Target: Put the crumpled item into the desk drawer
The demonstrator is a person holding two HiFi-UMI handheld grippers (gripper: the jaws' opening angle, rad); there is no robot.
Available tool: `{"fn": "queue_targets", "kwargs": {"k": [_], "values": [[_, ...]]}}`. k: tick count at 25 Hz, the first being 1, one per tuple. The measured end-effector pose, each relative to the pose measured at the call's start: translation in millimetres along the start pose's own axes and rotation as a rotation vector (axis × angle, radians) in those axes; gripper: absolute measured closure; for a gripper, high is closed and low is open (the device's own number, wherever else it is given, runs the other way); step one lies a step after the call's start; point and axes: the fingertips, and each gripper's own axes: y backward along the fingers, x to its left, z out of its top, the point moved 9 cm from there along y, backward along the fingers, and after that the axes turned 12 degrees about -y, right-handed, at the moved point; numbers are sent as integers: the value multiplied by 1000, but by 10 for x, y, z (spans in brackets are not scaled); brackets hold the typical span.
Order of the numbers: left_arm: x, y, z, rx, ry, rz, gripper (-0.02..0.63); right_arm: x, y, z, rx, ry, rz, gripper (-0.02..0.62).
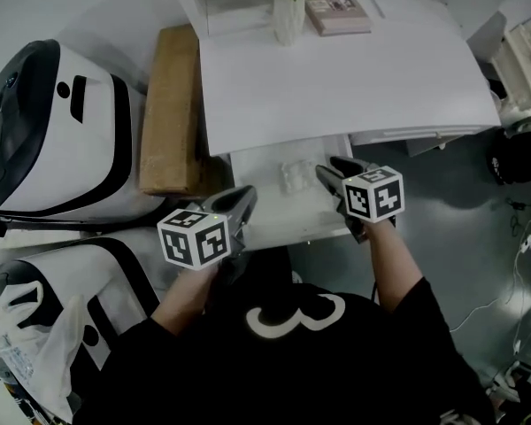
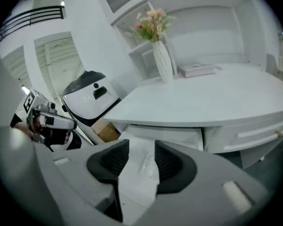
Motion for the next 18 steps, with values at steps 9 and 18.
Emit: {"fn": "queue_targets", "kwargs": {"k": [9, 18], "values": [[-743, 483, 144, -123, -78, -33, 595, 642, 1187, -59, -243, 17, 177, 523], [-1424, 894, 177, -225, -152, -94, 595, 1069, 1976, -401, -347, 78, 265, 592]]}}
